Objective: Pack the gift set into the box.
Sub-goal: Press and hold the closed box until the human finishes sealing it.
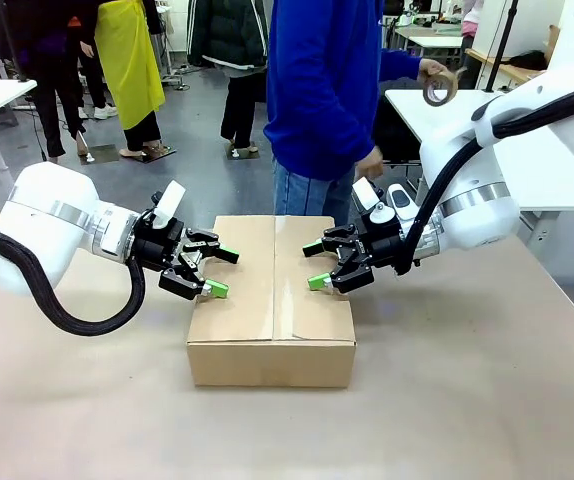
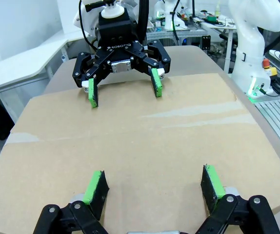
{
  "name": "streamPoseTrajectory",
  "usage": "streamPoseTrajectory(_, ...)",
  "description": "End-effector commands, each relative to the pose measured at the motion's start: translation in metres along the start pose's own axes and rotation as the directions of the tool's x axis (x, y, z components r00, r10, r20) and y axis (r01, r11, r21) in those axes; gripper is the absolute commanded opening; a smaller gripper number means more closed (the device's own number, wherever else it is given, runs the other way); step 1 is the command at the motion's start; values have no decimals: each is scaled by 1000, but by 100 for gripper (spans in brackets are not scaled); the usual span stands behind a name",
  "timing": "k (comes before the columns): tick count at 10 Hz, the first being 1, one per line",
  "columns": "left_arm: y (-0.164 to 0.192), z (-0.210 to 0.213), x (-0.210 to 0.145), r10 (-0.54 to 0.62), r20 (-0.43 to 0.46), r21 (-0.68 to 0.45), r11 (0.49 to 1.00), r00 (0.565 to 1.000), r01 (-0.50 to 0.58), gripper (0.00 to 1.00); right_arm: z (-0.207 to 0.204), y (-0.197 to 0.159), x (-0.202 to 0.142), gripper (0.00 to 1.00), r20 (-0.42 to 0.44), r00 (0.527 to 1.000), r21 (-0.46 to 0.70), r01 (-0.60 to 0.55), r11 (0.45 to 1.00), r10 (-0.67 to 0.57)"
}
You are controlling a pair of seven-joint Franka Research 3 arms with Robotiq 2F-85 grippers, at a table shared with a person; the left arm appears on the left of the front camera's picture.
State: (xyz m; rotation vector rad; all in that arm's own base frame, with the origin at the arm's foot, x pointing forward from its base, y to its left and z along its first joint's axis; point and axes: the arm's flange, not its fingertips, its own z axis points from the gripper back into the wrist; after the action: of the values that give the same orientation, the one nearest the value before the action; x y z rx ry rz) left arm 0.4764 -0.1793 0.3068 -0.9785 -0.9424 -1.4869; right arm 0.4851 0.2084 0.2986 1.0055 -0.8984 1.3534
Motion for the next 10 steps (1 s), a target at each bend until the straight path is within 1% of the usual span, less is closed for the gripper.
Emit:
streamPoseTrajectory(1,-1,0,-2,-8,3,-4,1000,1000,8,100,0,0,-2,100,-2,1000,0,-2,1000,2)
streamPoseTrajectory(10,-1,0,-2,-8,3,-4,1000,1000,8,100,0,0,-2,100,-2,1000,0,-2,1000,2)
